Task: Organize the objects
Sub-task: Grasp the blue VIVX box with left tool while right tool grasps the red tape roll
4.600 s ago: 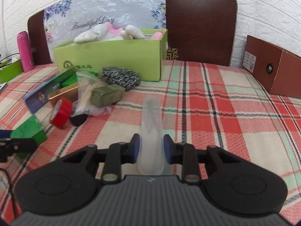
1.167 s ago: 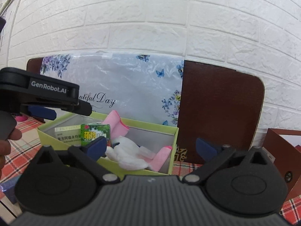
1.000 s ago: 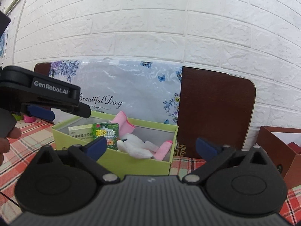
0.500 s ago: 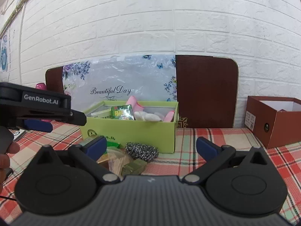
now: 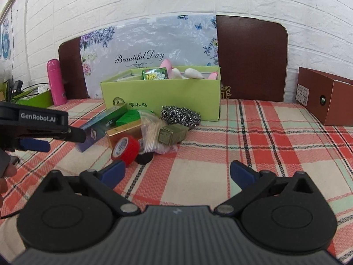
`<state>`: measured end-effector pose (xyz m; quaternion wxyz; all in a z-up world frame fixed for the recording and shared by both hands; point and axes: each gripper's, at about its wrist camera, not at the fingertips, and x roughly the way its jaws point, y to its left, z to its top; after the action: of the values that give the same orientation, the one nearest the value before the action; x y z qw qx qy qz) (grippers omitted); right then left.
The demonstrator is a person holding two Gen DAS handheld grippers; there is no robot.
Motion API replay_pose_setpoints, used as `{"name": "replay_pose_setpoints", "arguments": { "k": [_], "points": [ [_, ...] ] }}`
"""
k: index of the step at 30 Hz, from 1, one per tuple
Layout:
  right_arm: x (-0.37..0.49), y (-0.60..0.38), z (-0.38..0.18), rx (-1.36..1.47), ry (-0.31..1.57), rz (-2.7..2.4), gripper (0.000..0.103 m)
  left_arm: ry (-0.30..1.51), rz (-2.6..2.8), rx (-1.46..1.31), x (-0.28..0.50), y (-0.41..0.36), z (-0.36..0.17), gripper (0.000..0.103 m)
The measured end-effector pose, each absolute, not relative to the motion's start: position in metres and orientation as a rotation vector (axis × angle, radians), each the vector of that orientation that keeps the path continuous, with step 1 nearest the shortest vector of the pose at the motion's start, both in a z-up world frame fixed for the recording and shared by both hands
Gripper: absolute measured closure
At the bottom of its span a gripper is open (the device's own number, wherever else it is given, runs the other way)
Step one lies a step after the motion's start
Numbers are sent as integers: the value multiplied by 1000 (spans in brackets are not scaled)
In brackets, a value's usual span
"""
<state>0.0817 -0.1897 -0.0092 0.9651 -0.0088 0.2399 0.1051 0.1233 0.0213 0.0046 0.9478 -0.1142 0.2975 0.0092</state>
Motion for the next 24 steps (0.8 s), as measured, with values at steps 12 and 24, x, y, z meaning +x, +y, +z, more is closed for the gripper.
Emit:
{"name": "replay_pose_setpoints", "arguments": {
  "k": [12, 24],
  "points": [
    [94, -151, -12, -165, 485, 259, 17, 651, 1, -192, 191, 43, -14, 44],
    [128, -87, -38, -443, 496, 321, 56, 736, -181, -252, 149, 43, -17, 79]
  ]
}}
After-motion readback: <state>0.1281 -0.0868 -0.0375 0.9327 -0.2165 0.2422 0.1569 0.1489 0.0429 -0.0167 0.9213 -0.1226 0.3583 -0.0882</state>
